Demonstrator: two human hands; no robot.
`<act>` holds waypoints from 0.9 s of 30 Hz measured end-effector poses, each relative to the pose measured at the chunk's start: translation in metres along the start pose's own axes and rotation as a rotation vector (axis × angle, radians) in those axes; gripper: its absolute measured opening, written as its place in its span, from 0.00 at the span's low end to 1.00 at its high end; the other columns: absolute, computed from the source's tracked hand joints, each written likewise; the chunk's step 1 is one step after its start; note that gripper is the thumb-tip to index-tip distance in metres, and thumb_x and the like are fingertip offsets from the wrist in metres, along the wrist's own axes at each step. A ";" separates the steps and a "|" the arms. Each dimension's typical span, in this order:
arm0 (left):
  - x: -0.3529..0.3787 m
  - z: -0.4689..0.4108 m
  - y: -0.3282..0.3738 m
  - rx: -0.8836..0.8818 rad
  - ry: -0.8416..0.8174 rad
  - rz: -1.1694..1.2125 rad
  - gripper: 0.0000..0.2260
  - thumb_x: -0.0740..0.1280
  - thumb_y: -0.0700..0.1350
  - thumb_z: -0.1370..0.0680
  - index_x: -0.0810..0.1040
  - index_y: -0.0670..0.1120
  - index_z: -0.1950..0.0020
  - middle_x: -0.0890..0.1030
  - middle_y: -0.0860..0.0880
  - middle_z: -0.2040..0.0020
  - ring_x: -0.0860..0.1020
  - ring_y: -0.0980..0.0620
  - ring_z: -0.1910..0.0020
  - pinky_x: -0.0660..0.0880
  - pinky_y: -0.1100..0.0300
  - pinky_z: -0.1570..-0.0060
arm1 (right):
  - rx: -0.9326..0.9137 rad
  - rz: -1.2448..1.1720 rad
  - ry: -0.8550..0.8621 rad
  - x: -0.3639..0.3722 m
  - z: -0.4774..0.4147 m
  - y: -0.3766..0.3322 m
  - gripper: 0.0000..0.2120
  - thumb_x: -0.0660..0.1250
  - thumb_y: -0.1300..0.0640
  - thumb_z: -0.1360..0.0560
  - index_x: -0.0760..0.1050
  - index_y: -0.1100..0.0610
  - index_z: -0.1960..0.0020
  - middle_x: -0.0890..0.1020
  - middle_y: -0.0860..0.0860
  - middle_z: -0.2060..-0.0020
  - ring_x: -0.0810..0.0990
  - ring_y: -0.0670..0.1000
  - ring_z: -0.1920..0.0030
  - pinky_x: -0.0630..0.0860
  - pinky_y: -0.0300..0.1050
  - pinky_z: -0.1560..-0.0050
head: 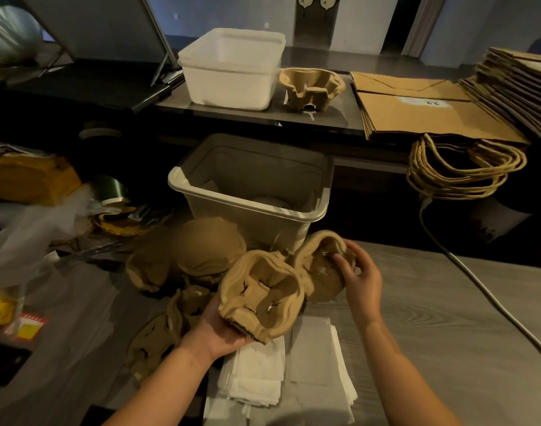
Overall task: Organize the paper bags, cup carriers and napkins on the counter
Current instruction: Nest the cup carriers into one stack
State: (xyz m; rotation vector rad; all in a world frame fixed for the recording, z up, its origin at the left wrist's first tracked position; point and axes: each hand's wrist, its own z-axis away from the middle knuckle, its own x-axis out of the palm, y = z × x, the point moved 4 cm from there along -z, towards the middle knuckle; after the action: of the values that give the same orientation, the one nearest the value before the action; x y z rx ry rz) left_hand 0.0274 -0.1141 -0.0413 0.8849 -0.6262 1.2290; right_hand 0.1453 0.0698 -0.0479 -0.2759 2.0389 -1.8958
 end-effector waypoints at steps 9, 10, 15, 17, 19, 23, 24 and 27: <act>-0.014 -0.018 0.001 0.008 0.127 -0.025 0.20 0.70 0.52 0.33 0.80 0.38 0.49 0.82 0.36 0.51 0.82 0.37 0.58 0.79 0.42 0.61 | 0.165 -0.344 -0.131 -0.005 -0.002 -0.017 0.16 0.65 0.58 0.26 0.75 0.52 0.38 0.84 0.50 0.52 0.83 0.50 0.50 0.81 0.46 0.50; -0.014 -0.019 0.002 0.008 0.134 -0.030 0.21 0.65 0.53 0.31 0.80 0.39 0.48 0.82 0.36 0.50 0.82 0.38 0.56 0.79 0.42 0.60 | 0.155 -0.351 -0.185 -0.001 -0.001 -0.025 0.16 0.66 0.58 0.26 0.75 0.53 0.38 0.84 0.49 0.52 0.83 0.49 0.51 0.81 0.46 0.51; -0.006 -0.019 0.001 0.000 0.136 0.014 0.21 0.66 0.54 0.32 0.83 0.38 0.54 0.82 0.37 0.51 0.81 0.39 0.54 0.79 0.43 0.62 | 0.068 -0.139 -0.380 0.020 0.002 -0.056 0.14 0.68 0.58 0.28 0.76 0.50 0.42 0.83 0.48 0.52 0.83 0.45 0.52 0.80 0.40 0.54; -0.004 -0.019 0.001 -0.005 0.125 0.027 0.21 0.66 0.55 0.31 0.81 0.39 0.50 0.82 0.37 0.49 0.80 0.38 0.51 0.80 0.43 0.60 | 0.043 -0.095 -0.412 0.026 0.003 -0.061 0.13 0.69 0.60 0.27 0.75 0.48 0.45 0.83 0.50 0.53 0.83 0.46 0.54 0.80 0.39 0.56; -0.002 -0.017 0.001 0.003 0.127 0.035 0.22 0.65 0.55 0.31 0.80 0.40 0.48 0.82 0.37 0.51 0.77 0.38 0.49 0.79 0.42 0.61 | 0.025 -0.023 -0.426 0.031 0.006 -0.062 0.12 0.70 0.58 0.27 0.74 0.46 0.47 0.83 0.54 0.55 0.83 0.50 0.55 0.81 0.43 0.56; 0.005 -0.013 0.001 0.021 0.113 0.044 0.22 0.65 0.55 0.32 0.79 0.39 0.48 0.82 0.35 0.53 0.76 0.36 0.49 0.77 0.38 0.63 | -0.022 0.137 -0.443 0.040 0.012 -0.056 0.12 0.72 0.56 0.28 0.75 0.41 0.51 0.82 0.53 0.59 0.82 0.51 0.56 0.81 0.47 0.55; 0.006 -0.013 0.000 0.020 0.104 0.048 0.23 0.64 0.55 0.32 0.78 0.39 0.47 0.82 0.34 0.52 0.76 0.36 0.49 0.77 0.38 0.62 | -0.032 0.164 -0.447 0.041 0.013 -0.056 0.12 0.72 0.56 0.28 0.75 0.40 0.52 0.81 0.50 0.59 0.81 0.49 0.56 0.81 0.45 0.55; 0.002 -0.014 -0.001 0.010 0.110 0.054 0.24 0.64 0.55 0.30 0.77 0.38 0.45 0.81 0.33 0.51 0.76 0.36 0.48 0.77 0.37 0.60 | -0.074 0.242 -0.434 0.043 0.016 -0.057 0.11 0.71 0.55 0.28 0.75 0.42 0.49 0.78 0.44 0.56 0.77 0.45 0.53 0.78 0.38 0.55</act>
State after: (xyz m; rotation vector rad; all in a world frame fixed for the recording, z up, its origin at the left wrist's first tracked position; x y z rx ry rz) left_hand 0.0279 -0.1012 -0.0478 0.8077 -0.5592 1.3212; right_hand 0.1067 0.0338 0.0029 -0.3996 1.7608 -1.4668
